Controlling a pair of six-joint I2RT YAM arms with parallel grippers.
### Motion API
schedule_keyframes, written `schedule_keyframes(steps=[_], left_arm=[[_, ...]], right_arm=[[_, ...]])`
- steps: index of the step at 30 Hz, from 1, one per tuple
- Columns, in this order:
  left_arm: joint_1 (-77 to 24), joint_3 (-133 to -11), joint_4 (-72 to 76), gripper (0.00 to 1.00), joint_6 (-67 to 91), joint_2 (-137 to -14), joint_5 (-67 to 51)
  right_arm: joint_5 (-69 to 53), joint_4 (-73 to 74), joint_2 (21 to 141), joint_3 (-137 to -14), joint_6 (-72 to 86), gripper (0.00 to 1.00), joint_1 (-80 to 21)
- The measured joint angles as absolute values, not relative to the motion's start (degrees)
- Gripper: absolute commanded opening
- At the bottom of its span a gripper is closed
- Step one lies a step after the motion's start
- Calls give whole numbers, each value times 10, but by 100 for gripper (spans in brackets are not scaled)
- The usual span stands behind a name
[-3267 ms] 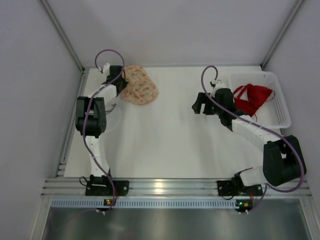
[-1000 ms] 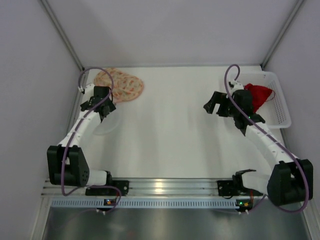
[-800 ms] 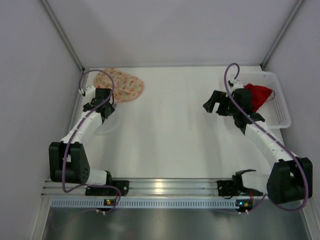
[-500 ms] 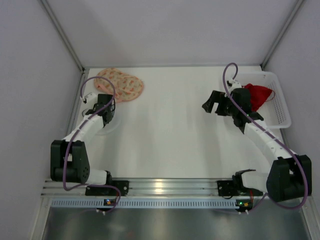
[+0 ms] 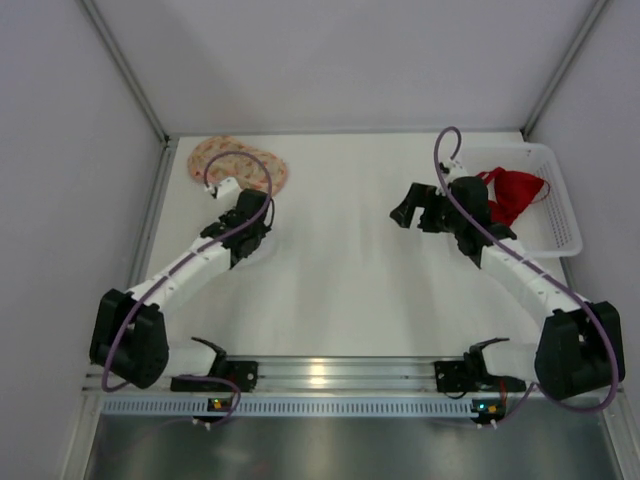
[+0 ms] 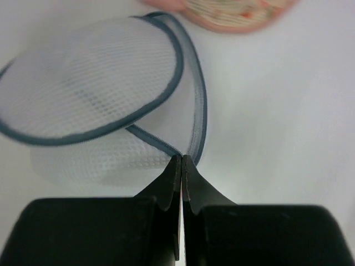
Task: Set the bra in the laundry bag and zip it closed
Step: Move the laundry bag to the center of the board.
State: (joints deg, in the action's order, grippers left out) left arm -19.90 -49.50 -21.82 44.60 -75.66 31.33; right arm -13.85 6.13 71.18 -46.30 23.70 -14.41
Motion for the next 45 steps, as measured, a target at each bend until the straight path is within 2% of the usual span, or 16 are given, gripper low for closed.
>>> schedule_keyframes(steps=[9, 14, 19, 20, 21, 22, 23, 24, 26, 27, 28, 31, 34, 37, 41, 45], left_arm=[[-431, -561, -142, 0, 528, -831, 336], [-512, -636, -111, 0, 537, -955, 322], [-574, -692, -95, 0, 522, -1017, 314], [-583, -696, -94, 1, 518, -1018, 314], [-592, -700, -93, 18, 513, -1018, 316], [-599, -705, -91, 25, 506, -1017, 319], [-602, -708, -89, 35, 497, -1017, 320], [-602, -712, -88, 49, 488, -1017, 320], [-600, -719, -86, 61, 456, -1014, 318], [-598, -724, -87, 64, 438, -1013, 317], [-596, -731, -88, 71, 414, -1010, 314], [-594, -758, -99, 77, 325, -993, 313], [-587, -763, -107, 78, 234, -949, 298], [-549, -752, -102, 76, 158, -902, 236], [-448, -730, -87, 73, 117, -892, 140], [-362, -699, -85, 73, 98, -910, 102]], right_arm=[[-158, 4, 712, -461, 280, 99, -182], [-141, 6, 697, -438, 284, 99, -182], [-96, 34, 661, -415, 288, 99, -182], [-87, 35, 654, -411, 291, 99, -182], [-80, 39, 647, -407, 292, 99, -182], [-72, 42, 640, -404, 295, 99, -181], [-67, 44, 637, -403, 296, 99, -181], [-61, 44, 636, -402, 297, 99, -180], [-55, 49, 636, -401, 301, 99, -178], [-53, 53, 636, -400, 303, 99, -178], [-51, 52, 636, -398, 305, 98, -178], [-46, 61, 629, -383, 314, 97, -176], [-44, 75, 609, -370, 322, 93, -174], [-53, 73, 583, -352, 334, 87, -173], [-71, 55, 578, -322, 359, 86, -176], [-64, 35, 592, -296, 408, 88, -195]])
